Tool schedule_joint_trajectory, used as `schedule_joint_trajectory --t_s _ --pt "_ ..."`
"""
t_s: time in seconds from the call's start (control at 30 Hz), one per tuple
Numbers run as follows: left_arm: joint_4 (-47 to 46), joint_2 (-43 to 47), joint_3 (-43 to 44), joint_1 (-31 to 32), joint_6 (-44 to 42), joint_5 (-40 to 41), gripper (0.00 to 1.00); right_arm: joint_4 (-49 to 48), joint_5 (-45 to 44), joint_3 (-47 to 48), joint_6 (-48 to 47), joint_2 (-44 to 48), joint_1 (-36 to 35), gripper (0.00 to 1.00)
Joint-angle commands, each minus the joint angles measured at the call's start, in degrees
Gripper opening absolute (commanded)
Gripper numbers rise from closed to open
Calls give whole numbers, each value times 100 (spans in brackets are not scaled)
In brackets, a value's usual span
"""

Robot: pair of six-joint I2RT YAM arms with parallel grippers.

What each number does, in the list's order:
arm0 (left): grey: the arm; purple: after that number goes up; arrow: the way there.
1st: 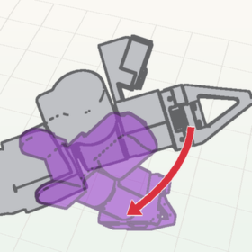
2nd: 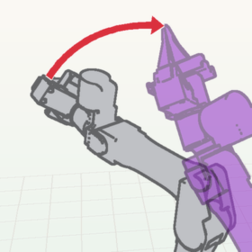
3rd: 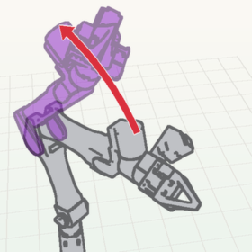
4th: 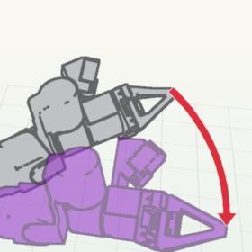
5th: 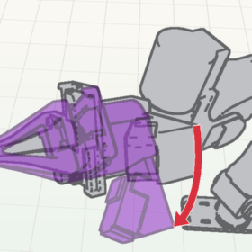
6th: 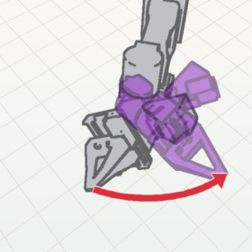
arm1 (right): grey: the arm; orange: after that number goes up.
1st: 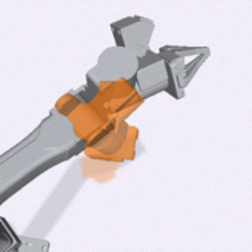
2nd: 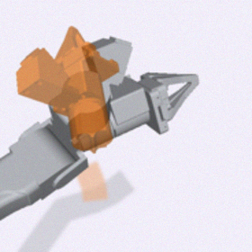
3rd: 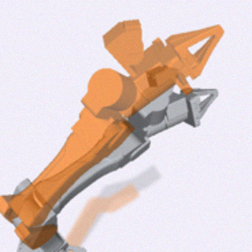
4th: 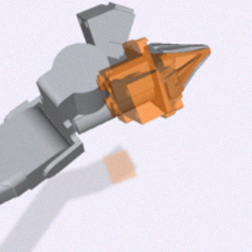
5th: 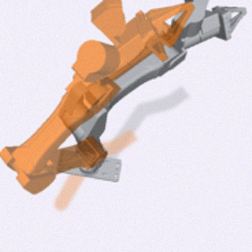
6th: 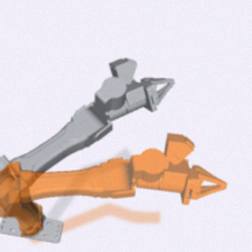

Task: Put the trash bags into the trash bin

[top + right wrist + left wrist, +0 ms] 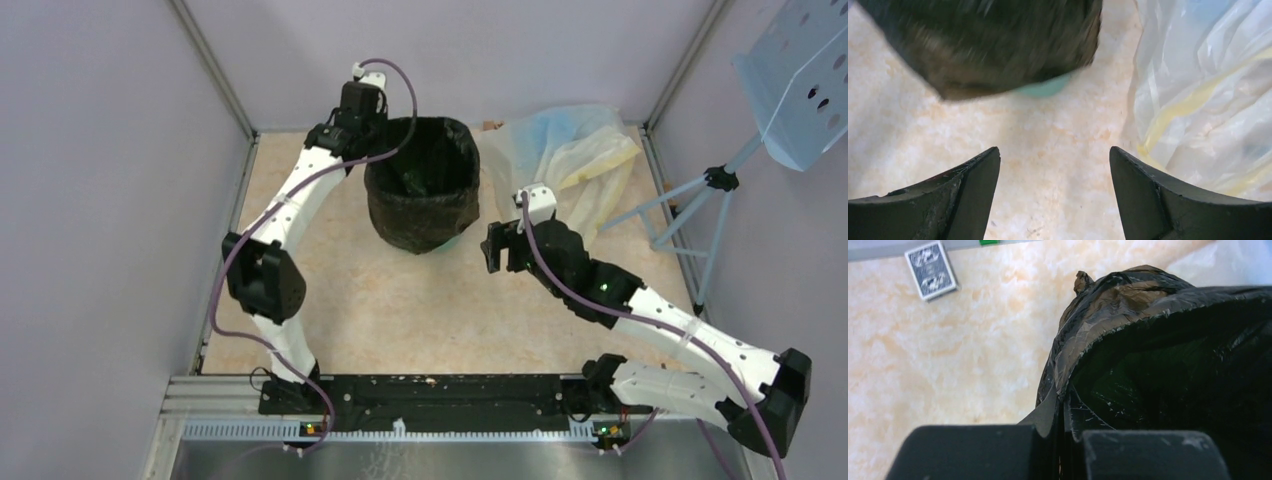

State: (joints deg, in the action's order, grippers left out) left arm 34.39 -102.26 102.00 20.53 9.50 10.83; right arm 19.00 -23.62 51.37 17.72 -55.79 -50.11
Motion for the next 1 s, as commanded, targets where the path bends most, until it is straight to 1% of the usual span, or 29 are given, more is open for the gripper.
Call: schedule_joint_trajectory --t_s 0.0,0.07,0.1,0.13,0.2,0.27,0.37,0.43,0.5,0.53,0.57,0.63,0.67,0.73,0.8,0.9,0.97 --pt "-249 -711 1117 -78 208 -80 0 -827 319 -731 -89 841 27 80" --pt "-218 -1036 1459 -77 325 -173 4 -1122 467 -1215 -182 1247 27 80" --pt "-215 -1117 1570 -77 385 -235 11 -1278 520 -1456 -248 1413 27 81" --pt "-218 -1162 1635 -83 431 -317 20 -1446 542 -1687 -303 1572 27 81" --pt "-261 -1106 1636 -83 517 -546 48 -1650 416 -2018 -224 1834 28 82" --pt "-348 -914 1515 -77 543 -745 66 -1660 507 -2123 -214 1949 27 84" --pt "-434 -456 1202 -81 524 -955 82 -1637 721 -2087 -238 1823 34 85" --pt "-472 -72 868 -77 502 -1035 89 -1797 743 -2148 -200 1679 68 85" --pt "-521 364 570 -77 476 -1036 96 -1860 858 -2190 -129 1532 257 85" --pt "-525 618 284 -79 497 -955 98 -1973 1008 -2197 -48 1474 442 85" --pt "-492 849 50 -87 577 -819 99 -2038 1196 -2201 50 1414 687 85" --pt "-494 1399 -498 -123 761 -383 99 -2087 1702 -2176 285 1324 1346 84" --pt "-586 1835 -883 -152 831 -218 99 -2105 1889 -2161 440 1314 1730 84" --pt "-1101 2577 -1878 -191 935 -63 99 -2170 2050 -2147 619 1348 2426 84" --pt "-1837 3357 -3015 -214 1041 88 99 -2251 1646 -2168 652 1434 2702 84" --pt "-2987 4406 -4683 -217 1021 324 99 -2348 508 -2281 577 1625 2725 84" --pt "-3685 4929 -5558 -221 950 462 99 -2607 222 -2475 275 1833 2726 84"
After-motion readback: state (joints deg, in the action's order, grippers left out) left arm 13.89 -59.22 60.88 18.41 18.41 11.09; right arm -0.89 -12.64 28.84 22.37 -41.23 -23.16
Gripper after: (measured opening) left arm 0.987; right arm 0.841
